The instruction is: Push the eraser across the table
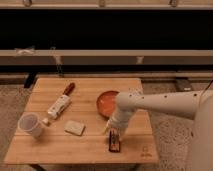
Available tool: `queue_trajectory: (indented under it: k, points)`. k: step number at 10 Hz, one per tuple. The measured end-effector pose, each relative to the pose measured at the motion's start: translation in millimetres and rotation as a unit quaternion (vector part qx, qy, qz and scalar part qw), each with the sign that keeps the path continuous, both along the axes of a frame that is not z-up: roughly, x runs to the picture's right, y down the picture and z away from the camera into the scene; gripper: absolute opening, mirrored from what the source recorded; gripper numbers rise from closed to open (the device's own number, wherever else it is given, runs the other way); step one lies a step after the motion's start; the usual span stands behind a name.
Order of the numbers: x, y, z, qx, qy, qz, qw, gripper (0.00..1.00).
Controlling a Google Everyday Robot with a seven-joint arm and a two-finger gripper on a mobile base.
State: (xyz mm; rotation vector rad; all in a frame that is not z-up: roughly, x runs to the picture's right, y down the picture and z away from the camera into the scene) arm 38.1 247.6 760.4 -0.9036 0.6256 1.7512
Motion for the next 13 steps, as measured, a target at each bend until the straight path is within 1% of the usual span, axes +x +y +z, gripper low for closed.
queue_trajectory:
  k: [2, 3, 5, 9, 13]
  points:
    - [1.9, 4.5, 3.3, 0.009, 0.000, -0.002, 1.0000, 0.65]
    - [5.3, 6.1, 4.1, 0.020, 0.005, -0.002, 0.9998, 0.65]
    - [5.4, 6.0, 5.9, 0.028, 0.009, -0.009, 0.9995, 0.65]
    - [5.9, 8.2, 14.2, 0.035, 0.017, -0.025, 0.9989, 0.65]
    - [10.0, 15.3, 27.1, 0.035, 0.031, -0.024, 0.9986, 0.65]
